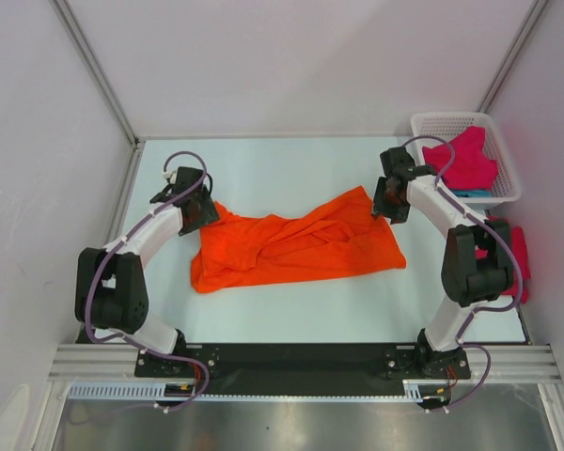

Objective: Fold and stack the t-shirts
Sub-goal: Fold the other side of the tshirt into a rectangle

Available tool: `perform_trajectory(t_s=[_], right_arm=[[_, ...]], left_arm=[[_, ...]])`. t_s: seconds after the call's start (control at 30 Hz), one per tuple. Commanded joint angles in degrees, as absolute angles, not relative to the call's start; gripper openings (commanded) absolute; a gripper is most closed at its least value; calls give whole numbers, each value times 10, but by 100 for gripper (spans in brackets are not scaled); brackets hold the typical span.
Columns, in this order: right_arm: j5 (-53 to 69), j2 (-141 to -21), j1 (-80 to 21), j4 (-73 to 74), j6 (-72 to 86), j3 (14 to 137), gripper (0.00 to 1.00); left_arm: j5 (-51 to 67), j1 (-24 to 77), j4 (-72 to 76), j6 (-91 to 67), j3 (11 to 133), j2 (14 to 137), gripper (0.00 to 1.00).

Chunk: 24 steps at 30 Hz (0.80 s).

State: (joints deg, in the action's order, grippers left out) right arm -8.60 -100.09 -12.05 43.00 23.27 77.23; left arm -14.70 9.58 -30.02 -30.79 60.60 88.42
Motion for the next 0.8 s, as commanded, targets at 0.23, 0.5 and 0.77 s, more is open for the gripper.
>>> perform_trajectory(t_s=[0.23,0.5,0.77], right_arm=[[-65,-1146,-117,440,231,995,53],[-47,-1282,-116,481,234,1149,53],[-45,-1338,-113,481,229,1179,53]], left_arm=[[-42,108,-319,-298,583,706,79],[26,111,-314,-299,499,629,79],[18,111,-342,-285,498,604,79]])
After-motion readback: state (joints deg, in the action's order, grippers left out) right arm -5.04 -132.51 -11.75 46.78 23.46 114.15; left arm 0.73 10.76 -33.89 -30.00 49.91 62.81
